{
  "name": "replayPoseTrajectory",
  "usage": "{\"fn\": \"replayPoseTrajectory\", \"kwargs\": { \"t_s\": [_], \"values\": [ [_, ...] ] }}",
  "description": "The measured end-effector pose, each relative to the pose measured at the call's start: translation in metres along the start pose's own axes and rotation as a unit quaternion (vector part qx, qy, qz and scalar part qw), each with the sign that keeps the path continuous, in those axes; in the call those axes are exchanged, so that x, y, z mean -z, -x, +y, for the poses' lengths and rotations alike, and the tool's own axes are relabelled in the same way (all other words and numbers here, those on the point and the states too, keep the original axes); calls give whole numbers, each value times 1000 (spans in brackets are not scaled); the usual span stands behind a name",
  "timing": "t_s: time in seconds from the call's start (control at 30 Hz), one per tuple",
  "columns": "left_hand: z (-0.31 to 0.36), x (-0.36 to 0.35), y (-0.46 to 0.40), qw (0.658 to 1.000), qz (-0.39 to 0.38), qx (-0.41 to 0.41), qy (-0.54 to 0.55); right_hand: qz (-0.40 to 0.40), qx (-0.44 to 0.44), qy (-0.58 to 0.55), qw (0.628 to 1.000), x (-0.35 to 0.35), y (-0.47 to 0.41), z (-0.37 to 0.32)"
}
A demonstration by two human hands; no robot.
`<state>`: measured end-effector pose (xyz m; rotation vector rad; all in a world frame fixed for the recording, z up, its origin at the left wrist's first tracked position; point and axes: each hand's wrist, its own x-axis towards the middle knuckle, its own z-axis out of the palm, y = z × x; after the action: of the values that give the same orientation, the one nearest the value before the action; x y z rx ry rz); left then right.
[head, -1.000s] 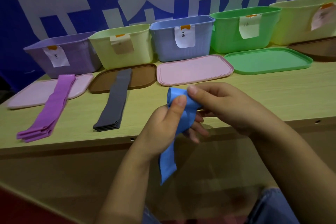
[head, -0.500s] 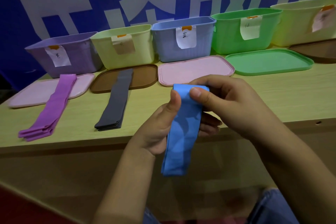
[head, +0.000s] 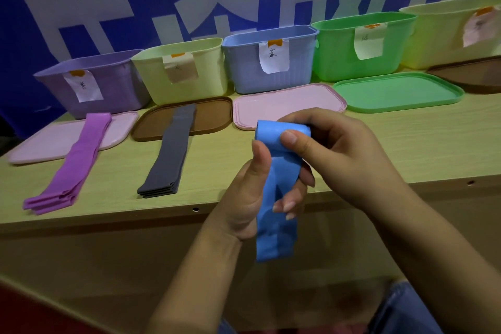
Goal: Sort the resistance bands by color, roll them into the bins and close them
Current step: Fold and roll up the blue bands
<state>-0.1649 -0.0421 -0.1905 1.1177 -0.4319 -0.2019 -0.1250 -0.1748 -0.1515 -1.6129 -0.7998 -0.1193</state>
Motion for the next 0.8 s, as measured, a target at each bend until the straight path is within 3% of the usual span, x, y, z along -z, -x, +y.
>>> {"fn": "replayPoseTrajectory", "kwargs": {
  "t_s": [0.4, 0.5, 0.67, 0.8],
  "values": [
    [-3, -4, 0, 977, 163, -24, -134, -2, 67, 77, 995, -7, 12, 10],
    [-5, -3, 1, 977, 159, -24, -139, -10, 66, 83, 994, -7, 11, 15],
    [-1, 7, 5, 976, 127, 5, -175, -110, 13, -31, 993, 5, 0, 19],
    [0, 6, 2, 973, 148, 10, -176, -86, 24, -11, 996, 2, -3, 23]
  ]
}}
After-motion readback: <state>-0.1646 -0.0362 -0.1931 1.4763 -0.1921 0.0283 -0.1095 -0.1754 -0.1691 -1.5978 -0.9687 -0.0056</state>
